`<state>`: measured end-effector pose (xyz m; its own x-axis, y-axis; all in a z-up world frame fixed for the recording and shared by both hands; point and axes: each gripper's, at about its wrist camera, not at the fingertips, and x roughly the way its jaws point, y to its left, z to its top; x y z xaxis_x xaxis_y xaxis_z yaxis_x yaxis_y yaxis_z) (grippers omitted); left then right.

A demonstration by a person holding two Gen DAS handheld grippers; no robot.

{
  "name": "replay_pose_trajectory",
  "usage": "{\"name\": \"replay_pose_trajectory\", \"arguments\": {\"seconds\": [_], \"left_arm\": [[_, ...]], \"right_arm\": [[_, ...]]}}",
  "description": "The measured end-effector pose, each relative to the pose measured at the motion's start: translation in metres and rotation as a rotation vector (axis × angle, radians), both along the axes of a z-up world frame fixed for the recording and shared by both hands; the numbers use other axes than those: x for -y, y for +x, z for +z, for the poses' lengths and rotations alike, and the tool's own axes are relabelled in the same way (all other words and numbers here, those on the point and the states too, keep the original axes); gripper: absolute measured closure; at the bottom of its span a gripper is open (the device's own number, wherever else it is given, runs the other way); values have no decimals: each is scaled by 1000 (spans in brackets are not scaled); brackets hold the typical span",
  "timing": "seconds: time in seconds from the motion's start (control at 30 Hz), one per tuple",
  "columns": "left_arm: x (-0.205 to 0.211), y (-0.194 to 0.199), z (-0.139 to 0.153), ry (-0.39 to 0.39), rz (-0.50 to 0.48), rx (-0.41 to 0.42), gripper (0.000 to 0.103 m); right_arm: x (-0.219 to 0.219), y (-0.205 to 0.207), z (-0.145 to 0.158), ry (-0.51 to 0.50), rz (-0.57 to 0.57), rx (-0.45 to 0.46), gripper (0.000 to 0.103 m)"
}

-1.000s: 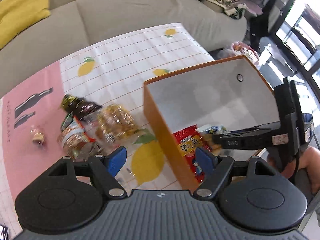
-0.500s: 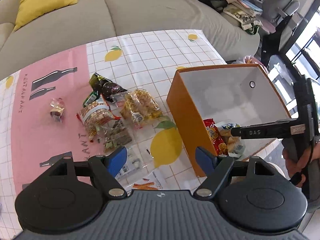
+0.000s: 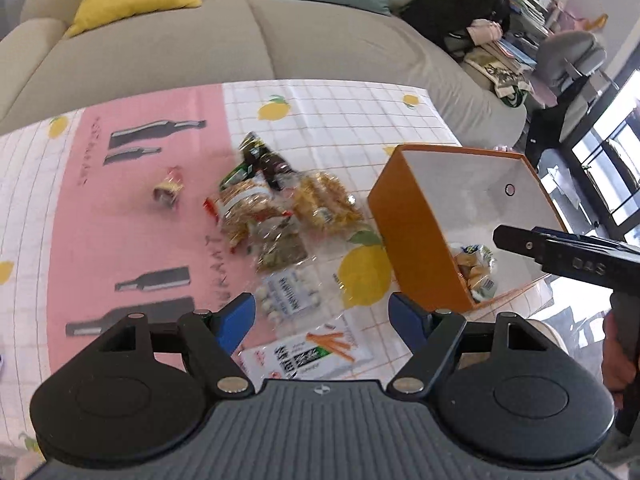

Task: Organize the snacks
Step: 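Open the right tool to release the bread bag into the box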

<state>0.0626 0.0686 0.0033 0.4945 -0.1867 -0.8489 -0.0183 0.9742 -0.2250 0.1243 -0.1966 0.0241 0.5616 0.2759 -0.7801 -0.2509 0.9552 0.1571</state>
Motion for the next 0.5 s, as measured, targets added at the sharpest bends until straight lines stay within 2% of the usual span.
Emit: {"name": "replay_pose_trajectory", "arguments": {"seconds": [0.1,0.23,0.3,0.37,0.5], "left_arm": [[-9,-8,-8,-2,8,-15,16],[-16,-15,-21,5,7,-44,17],[-17,-16,-29,4,-1,-59,18],[-20,-16,-37,-1,-9,-77,18],[-17,-13,-60,9,-67,-128,18]], "right_arm": [[-22,-21,3,21,42,54,37],[-48,-43,-6,15,100,69,39],[-60,-51,-16,3,124,58,45],[-69,-58,-27,-10,152,38,46],[-84,-63,-55,-46,178,-42,53]]}}
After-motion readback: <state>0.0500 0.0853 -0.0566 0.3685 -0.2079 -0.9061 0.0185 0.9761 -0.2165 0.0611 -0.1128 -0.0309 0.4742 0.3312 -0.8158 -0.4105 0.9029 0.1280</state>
